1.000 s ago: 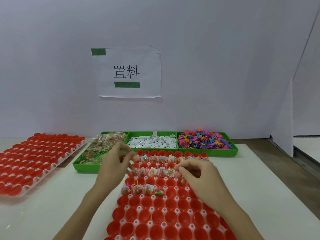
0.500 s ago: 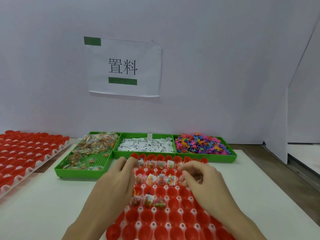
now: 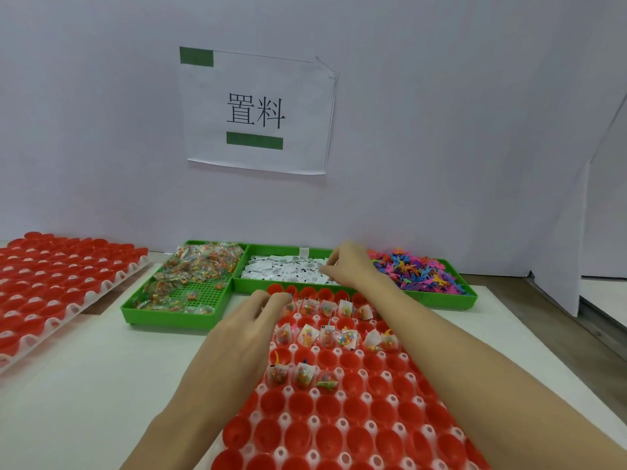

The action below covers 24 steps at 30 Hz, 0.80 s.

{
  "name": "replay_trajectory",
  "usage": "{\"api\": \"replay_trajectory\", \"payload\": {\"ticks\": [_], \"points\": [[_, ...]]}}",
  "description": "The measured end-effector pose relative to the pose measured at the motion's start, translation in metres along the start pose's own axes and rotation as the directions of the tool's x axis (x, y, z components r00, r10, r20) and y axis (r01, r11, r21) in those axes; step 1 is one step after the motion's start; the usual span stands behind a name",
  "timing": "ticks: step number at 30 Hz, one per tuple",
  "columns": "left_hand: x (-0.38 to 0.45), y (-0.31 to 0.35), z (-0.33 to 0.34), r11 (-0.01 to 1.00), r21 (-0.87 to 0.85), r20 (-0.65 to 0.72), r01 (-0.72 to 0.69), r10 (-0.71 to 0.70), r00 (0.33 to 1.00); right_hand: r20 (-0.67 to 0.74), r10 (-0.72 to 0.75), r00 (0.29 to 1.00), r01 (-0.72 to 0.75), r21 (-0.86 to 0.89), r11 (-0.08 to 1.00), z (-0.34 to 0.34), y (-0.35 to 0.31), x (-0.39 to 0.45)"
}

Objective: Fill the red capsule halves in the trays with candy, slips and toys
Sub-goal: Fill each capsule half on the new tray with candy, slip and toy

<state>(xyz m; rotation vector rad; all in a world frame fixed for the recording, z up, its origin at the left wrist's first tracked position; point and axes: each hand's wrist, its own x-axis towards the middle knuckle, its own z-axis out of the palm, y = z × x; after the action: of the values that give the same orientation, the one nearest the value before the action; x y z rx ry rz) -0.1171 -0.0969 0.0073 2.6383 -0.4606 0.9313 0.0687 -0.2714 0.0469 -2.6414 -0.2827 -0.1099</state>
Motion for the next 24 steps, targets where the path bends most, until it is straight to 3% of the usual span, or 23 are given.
{"api": "replay_trajectory", "payload": {"ticks": [4, 7, 12, 16, 24], "points": [[-0.001, -0.002, 0.005, 1.000, 0.001, -0.015, -0.001, 0.001, 1.000, -0.063, 0.076, 0.995, -0.085, -0.149, 0.985, 0.025, -0.006, 0.011], [-0.002, 0.001, 0.004, 0.999, 0.029, -0.014, -0.020, 0.020, 1.000, -0.122, 0.152, 0.981, -0.168, -0.131, 0.977, 0.034, -0.008, 0.015], [-0.002, 0.003, -0.005, 0.999, 0.009, -0.044, 0.049, -0.048, 0.998, -0.138, 0.112, 0.984, -0.097, 0.110, 0.989, 0.022, 0.000, 0.010], [0.000, 0.008, -0.009, 0.997, -0.064, -0.186, 0.035, -0.047, 0.981, -0.172, 0.058, 0.983, -0.005, 0.290, 0.957, -0.003, 0.006, -0.027], [-0.001, 0.026, -0.002, 0.905, -0.410, -0.155, 0.115, -0.193, 0.969, -0.082, 0.020, 0.996, 0.041, 0.677, 0.735, -0.043, 0.024, -0.154]]}}
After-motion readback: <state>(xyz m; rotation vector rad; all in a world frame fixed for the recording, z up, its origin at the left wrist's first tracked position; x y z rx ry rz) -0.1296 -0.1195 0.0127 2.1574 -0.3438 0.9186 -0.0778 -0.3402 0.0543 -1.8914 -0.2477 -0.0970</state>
